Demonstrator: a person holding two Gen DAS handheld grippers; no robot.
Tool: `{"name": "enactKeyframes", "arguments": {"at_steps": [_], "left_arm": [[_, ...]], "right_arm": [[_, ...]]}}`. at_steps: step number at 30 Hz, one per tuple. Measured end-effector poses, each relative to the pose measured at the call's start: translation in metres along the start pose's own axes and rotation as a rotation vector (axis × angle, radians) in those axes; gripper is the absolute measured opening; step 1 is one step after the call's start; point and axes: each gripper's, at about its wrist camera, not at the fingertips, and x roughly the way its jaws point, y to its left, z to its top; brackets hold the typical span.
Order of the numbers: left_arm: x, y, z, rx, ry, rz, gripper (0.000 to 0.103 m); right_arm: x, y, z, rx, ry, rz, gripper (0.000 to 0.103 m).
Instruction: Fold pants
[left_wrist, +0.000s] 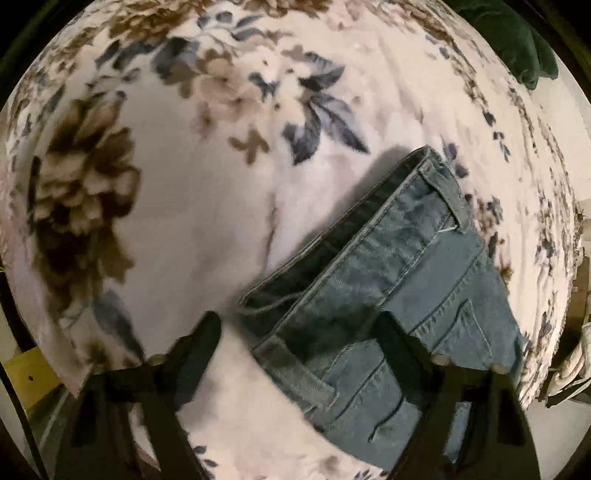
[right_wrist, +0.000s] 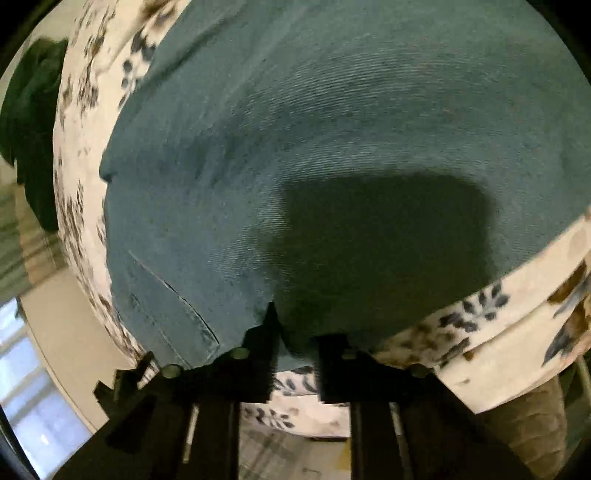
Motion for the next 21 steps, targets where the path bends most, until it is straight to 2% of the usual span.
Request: {"name": "enactKeyframes", "arguments": {"at_steps": [2, 3, 4, 6, 9, 12, 13, 15, 16, 17, 18, 20, 21], "left_arm": [[-0.001, -0.008, 0.000, 0.033, -0.037, 0.016, 0.045], [-0.006, -0.012, -0.003, 0.056, -0.065, 0.034, 0.029], [-0.012, -0.013, -0.004, 0.063, -0.086, 0.033, 0.022], [-0.026, -0.013, -0.007, 0.064, -0.122, 0.017, 0.019], [-0.040, -0.007, -0.013, 0.078, -0.144, 0.007, 0.018], [-0.038, 0.001, -0.019, 0.110, -0.137, 0.048, 0.019], [-0.026, 0.007, -0.017, 0.118, -0.110, 0.070, 0.020], [-0.012, 0.009, -0.004, 0.083, -0.078, 0.067, 0.025], [-0.013, 0.008, -0.002, 0.086, -0.069, 0.074, 0.028], [-0.016, 0.000, -0.001, 0.107, -0.074, 0.110, 0.030], [-0.023, -0.007, -0.002, 0.129, -0.086, 0.142, 0.031], [-0.041, -0.026, -0.010, 0.198, -0.123, 0.181, 0.037], [-0.047, -0.036, -0.014, 0.233, -0.143, 0.191, 0.047]], "right_arm": [[-0.012, 0.002, -0.007, -0.023, -0.030, 0.001, 0.009], [-0.016, 0.004, -0.010, -0.039, -0.040, -0.001, 0.009], [-0.021, 0.009, -0.018, -0.059, -0.053, -0.006, 0.008], [-0.030, 0.014, -0.026, -0.073, -0.057, -0.007, 0.007], [-0.037, 0.010, -0.037, -0.081, -0.051, -0.014, 0.005], [-0.020, 0.002, -0.041, -0.089, -0.015, -0.083, 0.005], [-0.006, -0.005, -0.037, -0.084, 0.030, -0.117, 0.005], [0.014, -0.011, -0.027, -0.088, 0.155, -0.180, 0.006], [0.020, -0.010, -0.026, -0.094, 0.247, -0.192, 0.006], [0.017, -0.004, -0.026, -0.129, 0.300, -0.180, 0.007], [0.011, 0.006, -0.026, -0.188, 0.328, -0.193, 0.011], [-0.012, 0.041, -0.027, -0.354, 0.330, -0.224, 0.043], [-0.024, 0.058, -0.024, -0.414, 0.318, -0.209, 0.052]]}}
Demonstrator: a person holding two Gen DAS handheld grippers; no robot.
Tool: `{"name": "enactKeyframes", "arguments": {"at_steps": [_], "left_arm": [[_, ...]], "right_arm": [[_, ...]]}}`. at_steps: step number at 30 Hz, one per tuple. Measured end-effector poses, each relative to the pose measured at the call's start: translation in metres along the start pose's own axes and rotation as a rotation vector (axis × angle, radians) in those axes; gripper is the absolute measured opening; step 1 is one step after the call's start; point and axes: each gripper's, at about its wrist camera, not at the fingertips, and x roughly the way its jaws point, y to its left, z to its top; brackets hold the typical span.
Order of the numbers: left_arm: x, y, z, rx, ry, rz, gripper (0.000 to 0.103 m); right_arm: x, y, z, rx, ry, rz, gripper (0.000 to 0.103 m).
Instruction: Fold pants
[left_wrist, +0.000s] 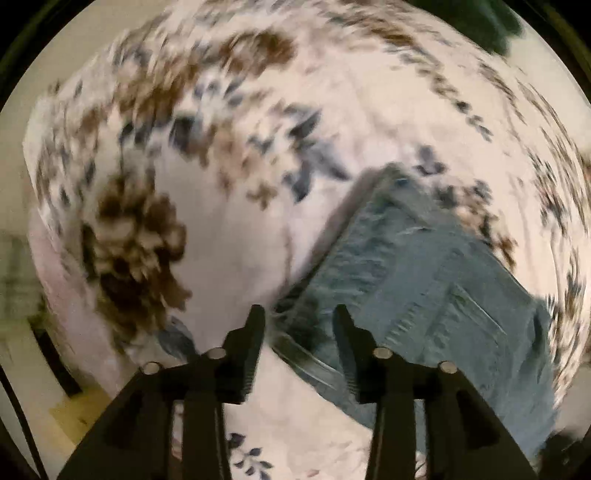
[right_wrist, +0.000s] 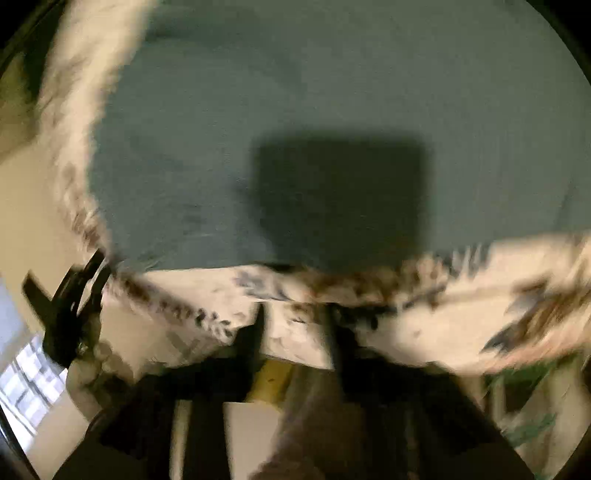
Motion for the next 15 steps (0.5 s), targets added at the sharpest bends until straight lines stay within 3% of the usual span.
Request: {"name": "enactKeyframes", "arguments": {"at_steps": [1, 3, 5, 7, 10, 12, 13, 14, 15], "left_arm": [[-0.011, -0.015, -0.002, 0.043, -0.028, 0.011, 0.063], [-0.019, -0.039, -0.005, 0.096, -0.062, 0.019, 0.080], [-0.020, -0.066, -0.004, 0.149, -0.082, 0.006, 0.082], [-0.009, -0.096, -0.003, 0.193, -0.067, -0.017, 0.083], [0.013, -0.130, 0.001, 0.235, -0.025, -0.078, 0.083], [0.029, -0.149, 0.004, 0.276, -0.018, -0.065, 0.083], [0.035, -0.156, 0.002, 0.299, -0.011, -0.059, 0.083], [0.044, -0.161, 0.002, 0.318, -0.002, -0.046, 0.083], [0.050, -0.161, 0.001, 0.328, 0.010, -0.032, 0.083]], "right_arm": [[-0.017, 0.011, 0.007, -0.053, -0.024, 0.001, 0.066], [-0.050, 0.039, 0.033, -0.197, -0.094, -0.029, 0.070], [-0.066, 0.071, 0.069, -0.345, -0.164, -0.141, 0.070], [-0.064, 0.092, 0.102, -0.449, -0.165, -0.220, 0.070], [-0.043, 0.108, 0.156, -0.572, -0.079, -0.325, 0.070], [-0.027, 0.104, 0.176, -0.632, 0.000, -0.381, 0.069], [-0.018, 0.104, 0.182, -0.658, 0.034, -0.408, 0.059], [-0.013, 0.106, 0.185, -0.680, 0.032, -0.439, 0.042], [-0.012, 0.106, 0.185, -0.685, 0.034, -0.458, 0.033]]}}
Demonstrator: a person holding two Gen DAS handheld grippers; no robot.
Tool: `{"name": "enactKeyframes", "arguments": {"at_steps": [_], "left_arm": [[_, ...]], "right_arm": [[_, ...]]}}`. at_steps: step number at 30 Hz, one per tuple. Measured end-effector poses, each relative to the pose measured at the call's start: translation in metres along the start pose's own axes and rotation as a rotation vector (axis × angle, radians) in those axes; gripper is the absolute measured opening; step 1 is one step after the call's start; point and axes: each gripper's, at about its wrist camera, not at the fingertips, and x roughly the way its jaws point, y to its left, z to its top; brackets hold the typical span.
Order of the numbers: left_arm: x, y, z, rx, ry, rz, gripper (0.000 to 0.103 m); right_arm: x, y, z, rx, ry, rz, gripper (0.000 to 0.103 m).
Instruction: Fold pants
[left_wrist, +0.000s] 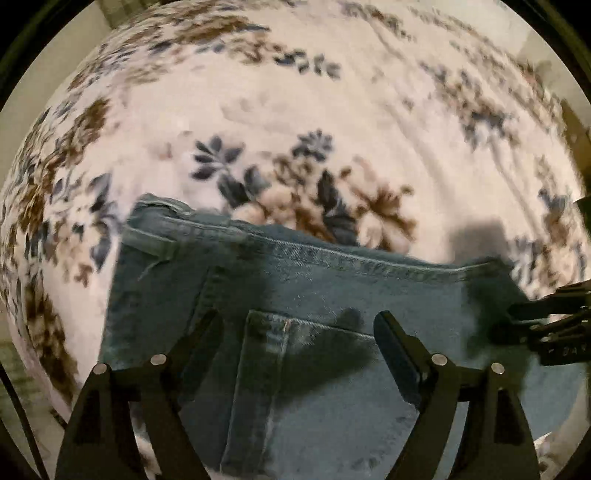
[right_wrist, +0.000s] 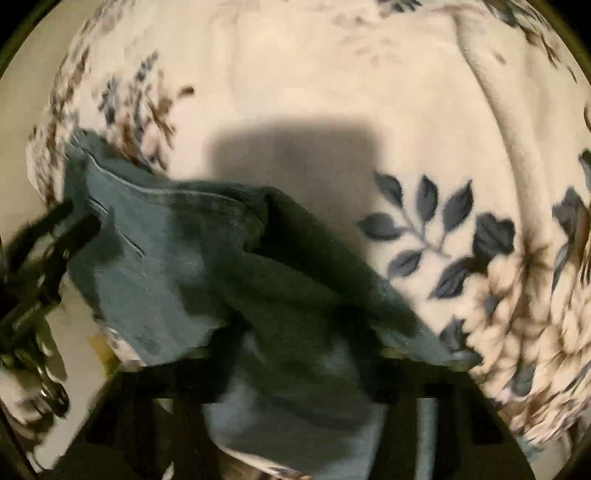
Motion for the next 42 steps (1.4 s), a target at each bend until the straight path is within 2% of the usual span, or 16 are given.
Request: {"name": "enactKeyframes", "arguments": {"at_steps": [2, 6, 8, 12, 14, 20, 24, 25, 27, 31, 34, 37, 38, 39, 41, 42], "left_arm": [[0.016, 0.004, -0.001, 0.000, 0.044, 0.000, 0.083], [0.020, 0.012, -0.008, 0.002, 0.030, -0.020, 0.083], [0.020, 0.010, -0.009, 0.011, 0.035, -0.007, 0.083], [0.016, 0.013, -0.009, -0.010, 0.048, -0.019, 0.083], [0.015, 0.016, -0.007, -0.024, 0.050, -0.027, 0.083], [0.016, 0.015, -0.007, -0.004, 0.054, -0.004, 0.083], [0.016, 0.013, -0.007, 0.001, 0.047, -0.006, 0.083], [0.016, 0.012, -0.007, 0.002, 0.046, -0.006, 0.083], [0.017, 0.013, -0.008, 0.007, 0.049, -0.009, 0.083], [0.017, 0.019, -0.005, 0.016, 0.045, -0.027, 0.083], [0.015, 0.022, -0.001, 0.005, 0.060, -0.025, 0.083], [0.014, 0.024, 0.000, -0.015, 0.071, -0.036, 0.083], [0.014, 0.025, 0.001, -0.017, 0.072, -0.038, 0.083], [0.014, 0.026, 0.001, -0.017, 0.073, -0.038, 0.083], [0.016, 0.025, 0.000, -0.002, 0.074, -0.032, 0.083], [0.017, 0.025, 0.001, 0.008, 0.078, -0.028, 0.083]], "right_arm": [[-0.010, -0.006, -0.002, 0.057, -0.032, 0.036, 0.014], [-0.033, -0.040, -0.025, 0.193, -0.137, 0.086, 0.003], [-0.025, -0.060, -0.029, 0.272, -0.111, 0.215, 0.003], [-0.037, -0.064, -0.022, 0.272, -0.134, 0.294, 0.025], [-0.039, -0.070, -0.008, 0.290, -0.157, 0.361, 0.062], [0.020, -0.044, 0.042, 0.229, 0.026, 0.516, 0.065], [0.014, -0.029, 0.049, 0.155, -0.019, 0.553, 0.055], [0.013, -0.028, 0.046, 0.158, -0.027, 0.535, 0.036], [0.002, -0.042, 0.036, 0.222, -0.077, 0.530, 0.017], [-0.010, -0.088, 0.018, 0.455, -0.167, 0.738, 0.014], [-0.004, -0.085, 0.015, 0.468, -0.134, 0.705, 0.020], [-0.001, -0.069, 0.024, 0.398, -0.059, 0.661, 0.059], [0.003, -0.060, 0.026, 0.358, -0.040, 0.630, 0.063], [0.004, -0.054, 0.029, 0.322, -0.027, 0.599, 0.062], [0.005, -0.049, 0.036, 0.280, -0.015, 0.436, 0.010], [0.001, -0.057, 0.038, 0.325, -0.033, 0.434, 0.011]]}}
